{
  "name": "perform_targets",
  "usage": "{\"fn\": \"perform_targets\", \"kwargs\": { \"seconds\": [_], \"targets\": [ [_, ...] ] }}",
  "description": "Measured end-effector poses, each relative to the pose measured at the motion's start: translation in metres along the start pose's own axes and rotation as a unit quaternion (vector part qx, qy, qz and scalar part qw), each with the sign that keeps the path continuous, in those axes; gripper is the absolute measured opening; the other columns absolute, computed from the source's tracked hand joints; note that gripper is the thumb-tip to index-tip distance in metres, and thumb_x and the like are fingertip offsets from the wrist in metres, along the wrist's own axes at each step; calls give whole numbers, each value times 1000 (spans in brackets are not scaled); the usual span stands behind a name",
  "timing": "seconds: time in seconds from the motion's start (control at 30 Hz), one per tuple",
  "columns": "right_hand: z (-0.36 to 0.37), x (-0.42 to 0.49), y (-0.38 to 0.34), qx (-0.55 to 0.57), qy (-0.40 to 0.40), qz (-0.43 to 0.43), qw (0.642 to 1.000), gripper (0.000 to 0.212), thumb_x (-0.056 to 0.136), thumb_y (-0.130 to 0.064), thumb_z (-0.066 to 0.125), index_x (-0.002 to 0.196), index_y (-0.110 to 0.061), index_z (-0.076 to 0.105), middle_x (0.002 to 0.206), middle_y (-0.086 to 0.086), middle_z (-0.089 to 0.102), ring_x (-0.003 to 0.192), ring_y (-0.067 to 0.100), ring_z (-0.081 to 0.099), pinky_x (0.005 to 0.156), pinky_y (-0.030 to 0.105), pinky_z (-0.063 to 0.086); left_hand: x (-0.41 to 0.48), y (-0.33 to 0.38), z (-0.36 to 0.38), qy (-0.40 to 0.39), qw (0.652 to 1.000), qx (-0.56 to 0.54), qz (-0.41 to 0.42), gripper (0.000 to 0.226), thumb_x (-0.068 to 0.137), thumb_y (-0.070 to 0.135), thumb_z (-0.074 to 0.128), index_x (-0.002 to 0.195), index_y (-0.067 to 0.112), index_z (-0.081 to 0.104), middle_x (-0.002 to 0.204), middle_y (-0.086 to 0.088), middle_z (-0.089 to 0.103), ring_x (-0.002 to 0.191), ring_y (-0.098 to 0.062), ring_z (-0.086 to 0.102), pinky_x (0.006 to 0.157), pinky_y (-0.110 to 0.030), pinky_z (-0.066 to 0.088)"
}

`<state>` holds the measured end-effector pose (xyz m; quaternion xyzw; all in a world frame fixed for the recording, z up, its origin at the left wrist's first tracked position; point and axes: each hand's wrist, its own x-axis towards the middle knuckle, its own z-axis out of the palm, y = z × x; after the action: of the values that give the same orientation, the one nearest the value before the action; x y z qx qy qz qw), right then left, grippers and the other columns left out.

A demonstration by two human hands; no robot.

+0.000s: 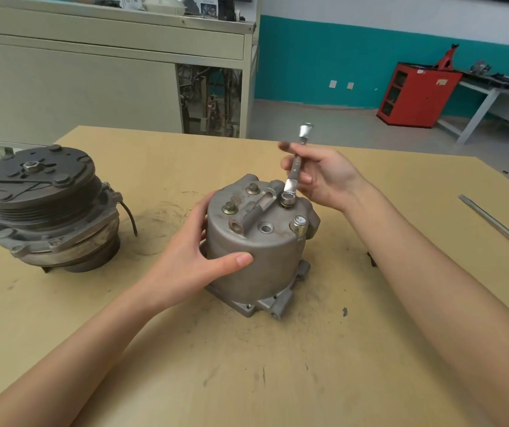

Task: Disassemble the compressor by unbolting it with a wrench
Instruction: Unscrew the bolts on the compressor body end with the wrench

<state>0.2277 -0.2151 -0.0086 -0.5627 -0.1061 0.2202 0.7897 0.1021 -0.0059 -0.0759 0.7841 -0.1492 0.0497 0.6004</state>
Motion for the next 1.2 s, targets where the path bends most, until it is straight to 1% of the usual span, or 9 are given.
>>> {"fn": "perform_targets", "kwargs": {
  "seconds": [0.23,0.37,0.5,0.57,0.67,0.73,0.9,1.07,1.2],
  "targets": [
    [21,1,-19,143,7,-45,989,23,102,-16,36,93,-7,56,55,-1,58,35,5,43,33,10,28,0,0,0,1,1000,1,-4,100,49,79,74,134,54,27,129,39,48,120,13,48,86,-2,40],
    [29,-32,-36,-55,124,-198,971,19,102,-18,41,86,-10,50,48,0,57,34,9,39,34,18,29,-1,1,0,0,1000,4,-2,95,52,73,74,132,55,27,128,42,47,119,16,46,85,0,38],
    [31,-79,-32,-379,178,-281,863,20,94,-23,58,75,-17,58,38,-10,43,33,4,33,37,15,29,-1,0,1,0,1000,2,-4,87,57,62,74,131,55,28,127,42,48,119,15,47,85,-1,39],
    [38,-90,-21,-507,139,-237,817,17,85,-33,68,74,-22,61,41,-13,45,37,4,36,39,16,30,-1,0,1,-1,1000,-2,-7,88,57,60,74,132,54,28,127,41,49,118,14,49,85,-2,41],
    [46,-87,-6,-685,125,-159,700,25,79,-48,68,83,-24,63,57,-9,52,53,10,46,51,27,36,-1,0,1,1,1000,-1,-1,92,57,60,73,136,49,28,128,39,48,118,15,49,85,-2,40],
    [50,-82,-6,-722,128,-128,668,29,80,-49,68,86,-21,64,61,-7,50,59,11,46,52,28,34,-1,0,1,2,1000,-3,1,95,57,59,73,139,45,29,130,37,49,119,13,49,86,-3,41],
    [55,-75,-10,-741,101,-120,653,19,85,-38,68,84,-18,67,55,-9,42,53,6,38,48,28,25,-1,1,2,3,1000,-3,1,88,58,57,73,134,49,31,127,39,51,120,12,49,86,-3,40],
    [55,-75,-14,-767,62,-130,625,16,89,-30,64,93,-15,69,56,-10,43,54,6,38,51,29,29,-1,0,1,3,1000,4,0,90,57,59,73,135,49,30,127,40,49,121,13,47,88,-3,39],
    [51,-78,-20,-745,40,-136,652,8,88,-24,65,94,-22,71,48,-12,42,44,4,41,45,20,28,-1,-1,0,2,1000,2,-2,93,56,60,74,136,49,28,129,39,49,121,13,47,88,-3,40]
  ]
}}
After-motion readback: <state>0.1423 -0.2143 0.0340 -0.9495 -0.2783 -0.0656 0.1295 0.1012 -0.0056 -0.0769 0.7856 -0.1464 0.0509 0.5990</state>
